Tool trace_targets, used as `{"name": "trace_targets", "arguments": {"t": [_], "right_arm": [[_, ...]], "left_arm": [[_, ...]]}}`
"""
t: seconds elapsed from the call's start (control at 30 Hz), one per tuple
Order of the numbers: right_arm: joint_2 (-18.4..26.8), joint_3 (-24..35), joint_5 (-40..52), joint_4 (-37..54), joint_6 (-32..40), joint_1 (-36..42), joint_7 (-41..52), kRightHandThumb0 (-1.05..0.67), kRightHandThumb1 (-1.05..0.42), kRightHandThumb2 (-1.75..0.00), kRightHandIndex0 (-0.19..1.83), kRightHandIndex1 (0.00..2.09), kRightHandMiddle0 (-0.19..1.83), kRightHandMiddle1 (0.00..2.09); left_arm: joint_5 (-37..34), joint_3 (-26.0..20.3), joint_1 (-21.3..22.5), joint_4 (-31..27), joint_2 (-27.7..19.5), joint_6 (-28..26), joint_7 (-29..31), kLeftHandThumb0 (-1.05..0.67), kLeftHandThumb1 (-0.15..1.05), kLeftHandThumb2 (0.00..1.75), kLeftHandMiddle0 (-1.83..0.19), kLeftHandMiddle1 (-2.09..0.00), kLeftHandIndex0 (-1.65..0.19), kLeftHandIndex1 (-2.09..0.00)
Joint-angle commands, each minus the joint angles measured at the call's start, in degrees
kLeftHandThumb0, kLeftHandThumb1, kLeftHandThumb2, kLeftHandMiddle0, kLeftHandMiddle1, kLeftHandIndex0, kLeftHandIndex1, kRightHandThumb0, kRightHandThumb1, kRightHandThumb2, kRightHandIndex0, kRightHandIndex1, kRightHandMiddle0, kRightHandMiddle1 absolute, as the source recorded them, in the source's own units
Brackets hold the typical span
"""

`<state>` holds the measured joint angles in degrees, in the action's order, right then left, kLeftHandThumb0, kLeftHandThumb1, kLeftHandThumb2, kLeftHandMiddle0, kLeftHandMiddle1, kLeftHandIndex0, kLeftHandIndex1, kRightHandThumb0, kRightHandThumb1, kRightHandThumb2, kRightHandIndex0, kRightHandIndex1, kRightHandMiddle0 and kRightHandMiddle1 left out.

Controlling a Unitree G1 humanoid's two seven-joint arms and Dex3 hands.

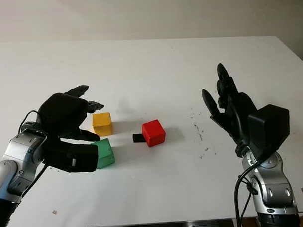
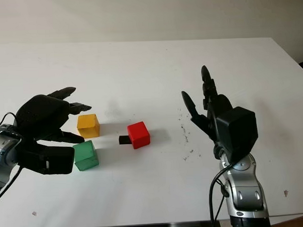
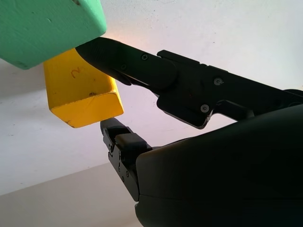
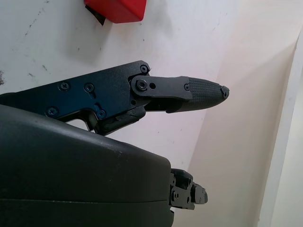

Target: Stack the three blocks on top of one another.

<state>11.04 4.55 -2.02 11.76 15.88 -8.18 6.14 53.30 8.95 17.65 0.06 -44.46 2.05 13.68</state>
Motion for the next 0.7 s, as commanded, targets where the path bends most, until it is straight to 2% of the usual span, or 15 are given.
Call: {"name": "trace_targets", "arguments": {"t": [0.0,0.27,0.4,0.47,0.67], "right_arm": [[0.82,0.26,-0.21,1.07,-1.05,0.45,-0.01,-0.68,-1.05,-0.42,-0.13,0.06,-0.04,0.06],[1.12,0.62,0.08,0.29,-3.32,0.74,0.64,-0.69,-1.05,-0.41,-0.14,0.06,-0.05,0.05],[1.23,0.41,-0.53,0.61,-3.03,0.73,0.19,-0.69,-1.05,-0.41,-0.13,0.06,-0.04,0.06],[1.26,0.33,-0.67,0.70,-3.01,0.69,0.11,-0.69,-1.05,-0.41,-0.13,0.06,-0.04,0.06],[0.96,0.71,0.28,0.52,-3.20,0.67,0.25,-0.68,-1.05,-0.41,-0.14,0.05,-0.05,0.05]], "left_arm": [[-0.42,0.11,0.11,-0.72,-0.23,-0.37,0.82,-0.85,1.04,0.06,-0.18,-0.06,-0.52,-0.20],[-1.66,-0.01,0.26,-0.05,-0.25,0.63,0.38,-0.81,1.05,0.06,-0.21,-0.06,-0.55,-0.28],[-2.44,-0.29,0.14,-0.13,-0.14,0.64,0.58,-0.76,1.05,0.06,-0.24,-0.06,-0.35,-0.73],[-2.89,-0.37,0.06,0.14,-0.26,1.10,0.13,-0.70,1.05,0.08,-0.26,-0.06,-0.30,-0.88],[-5.35,-0.79,0.03,1.05,-0.19,2.13,-0.27,-0.52,1.05,0.16,-0.29,-0.06,-0.26,-1.09]]}}
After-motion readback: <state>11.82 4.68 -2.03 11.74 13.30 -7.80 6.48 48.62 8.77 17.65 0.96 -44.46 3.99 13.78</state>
